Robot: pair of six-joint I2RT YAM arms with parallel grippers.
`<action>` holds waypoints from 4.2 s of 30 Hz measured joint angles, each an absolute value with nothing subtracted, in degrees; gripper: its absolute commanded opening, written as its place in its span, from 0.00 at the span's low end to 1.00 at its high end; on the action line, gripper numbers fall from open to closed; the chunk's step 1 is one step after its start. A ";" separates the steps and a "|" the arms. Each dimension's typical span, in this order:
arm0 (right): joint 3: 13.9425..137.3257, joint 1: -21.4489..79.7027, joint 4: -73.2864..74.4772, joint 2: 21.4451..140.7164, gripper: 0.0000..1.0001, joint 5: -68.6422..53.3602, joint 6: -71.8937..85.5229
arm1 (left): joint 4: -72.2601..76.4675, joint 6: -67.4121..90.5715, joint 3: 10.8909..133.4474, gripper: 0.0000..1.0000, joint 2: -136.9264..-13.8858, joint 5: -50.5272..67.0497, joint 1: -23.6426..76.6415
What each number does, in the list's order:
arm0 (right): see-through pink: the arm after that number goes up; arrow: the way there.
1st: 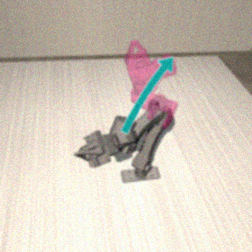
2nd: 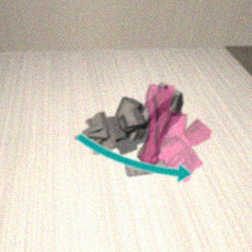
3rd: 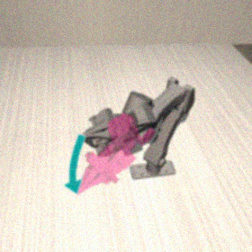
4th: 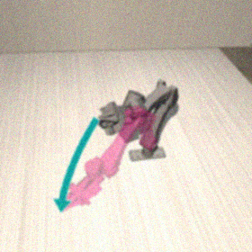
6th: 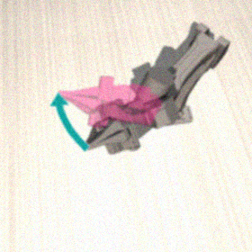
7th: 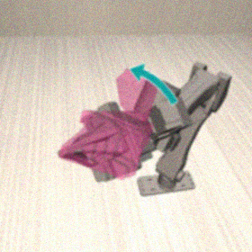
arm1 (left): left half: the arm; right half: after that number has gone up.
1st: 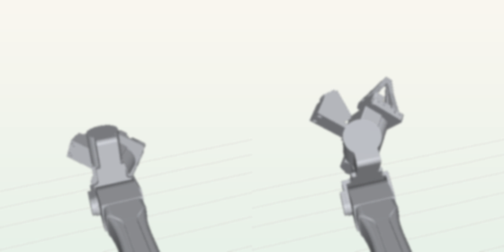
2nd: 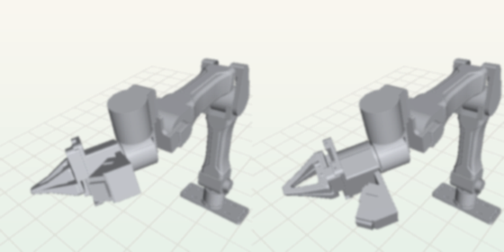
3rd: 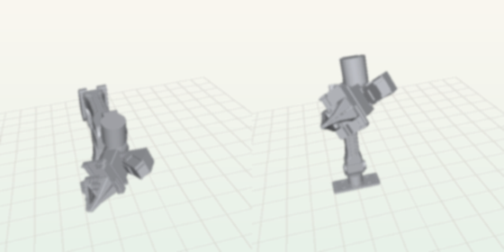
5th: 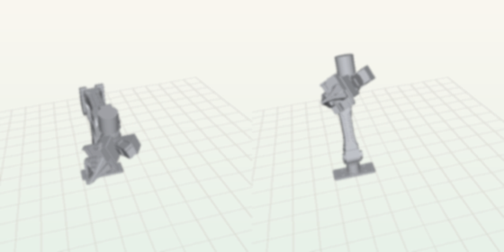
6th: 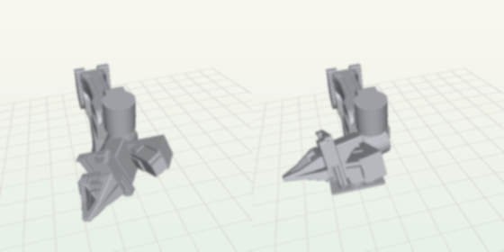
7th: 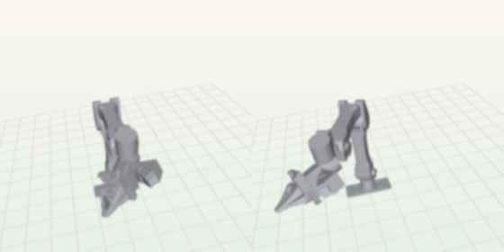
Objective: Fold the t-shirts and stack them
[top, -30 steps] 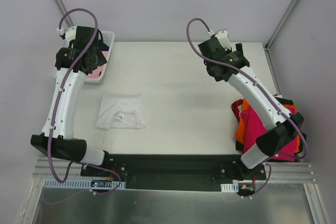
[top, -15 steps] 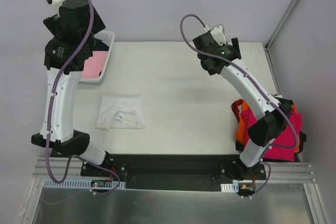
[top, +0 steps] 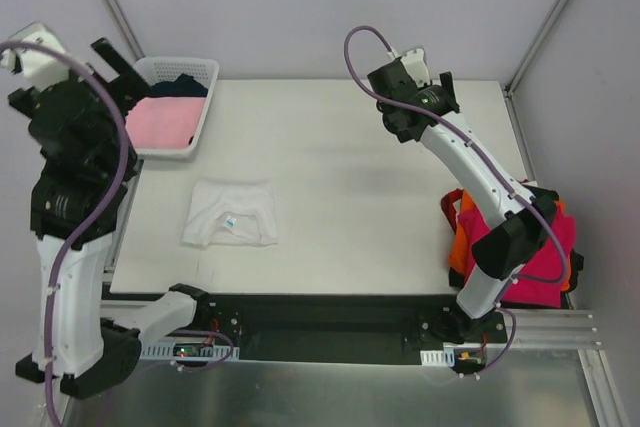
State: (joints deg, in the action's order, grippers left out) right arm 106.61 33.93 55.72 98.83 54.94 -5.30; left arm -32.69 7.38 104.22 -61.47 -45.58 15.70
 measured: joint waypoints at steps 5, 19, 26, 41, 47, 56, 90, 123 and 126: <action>106.76 33.95 55.99 98.87 0.98 50.68 -4.38 | -25.74 7.35 95.31 0.99 -52.77 -56.84 15.66; 106.61 28.84 61.30 100.51 0.98 37.85 2.00 | -22.22 5.06 78.63 0.99 -52.56 -73.89 21.26; 99.18 25.61 62.04 96.86 1.00 36.07 4.08 | -22.33 6.24 78.06 0.99 -57.91 -64.31 24.71; 98.87 26.13 61.80 94.50 0.96 32.82 4.01 | -34.04 23.68 86.98 0.87 -79.81 -25.08 24.77; 98.85 26.06 62.96 94.50 0.96 35.42 4.54 | -40.21 28.03 86.85 0.86 -83.40 -21.80 26.68; 91.64 18.59 70.28 92.68 0.96 38.63 12.36 | -51.20 29.91 89.76 0.85 -92.38 -25.15 34.61; 61.39 -10.41 74.24 63.05 0.01 26.96 17.80 | -53.52 31.51 93.60 0.40 -95.53 -15.94 37.56; 74.74 -26.87 78.65 105.16 0.01 0.54 7.70 | -59.51 33.69 92.49 0.39 -93.23 -19.59 37.56; 75.59 -25.50 79.09 106.00 0.01 -0.54 7.92 | -59.59 33.89 93.67 0.38 -94.26 -19.57 37.56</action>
